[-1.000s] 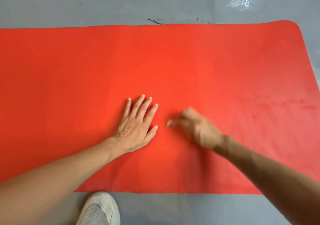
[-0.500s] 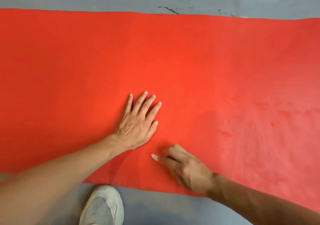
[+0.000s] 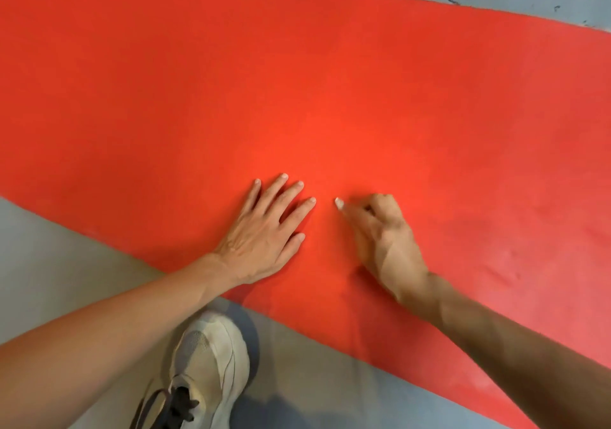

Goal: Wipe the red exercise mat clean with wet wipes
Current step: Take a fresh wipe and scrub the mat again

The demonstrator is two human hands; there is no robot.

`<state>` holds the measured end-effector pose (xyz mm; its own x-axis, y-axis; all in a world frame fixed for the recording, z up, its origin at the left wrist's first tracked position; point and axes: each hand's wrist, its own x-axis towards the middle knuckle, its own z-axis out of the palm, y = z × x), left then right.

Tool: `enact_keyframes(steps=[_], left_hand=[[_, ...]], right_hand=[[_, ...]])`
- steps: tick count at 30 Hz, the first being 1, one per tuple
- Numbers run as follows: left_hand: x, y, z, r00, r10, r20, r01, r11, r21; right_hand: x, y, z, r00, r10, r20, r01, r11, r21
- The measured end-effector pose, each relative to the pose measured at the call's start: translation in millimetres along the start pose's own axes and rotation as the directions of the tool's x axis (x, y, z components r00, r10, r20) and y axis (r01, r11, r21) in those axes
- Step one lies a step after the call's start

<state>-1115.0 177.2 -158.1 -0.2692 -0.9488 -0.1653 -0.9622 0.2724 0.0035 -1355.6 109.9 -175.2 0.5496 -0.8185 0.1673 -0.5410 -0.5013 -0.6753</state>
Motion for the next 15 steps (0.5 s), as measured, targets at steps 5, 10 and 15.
enact_keyframes(steps=[5, 10, 15], left_hand=[[1.5, 2.2, -1.2, 1.000, -0.009, 0.013, 0.009, 1.000, 0.024], [6.5, -12.3, -6.9, 1.000, 0.031, 0.005, -0.031, 0.999, 0.028], [5.1, -26.7, -11.7, 0.996, 0.085, 0.023, -0.085, 0.996, 0.000]], right_hand=[[-64.0, -36.4, 13.9, 0.809, -0.485, 0.331, 0.480, 0.871, 0.102], [41.6, 28.1, -6.9, 0.983, -0.183, -0.007, 0.182, 0.980, -0.076], [50.4, 11.5, 5.8, 0.967, 0.226, -0.117, -0.228, 0.974, -0.003]])
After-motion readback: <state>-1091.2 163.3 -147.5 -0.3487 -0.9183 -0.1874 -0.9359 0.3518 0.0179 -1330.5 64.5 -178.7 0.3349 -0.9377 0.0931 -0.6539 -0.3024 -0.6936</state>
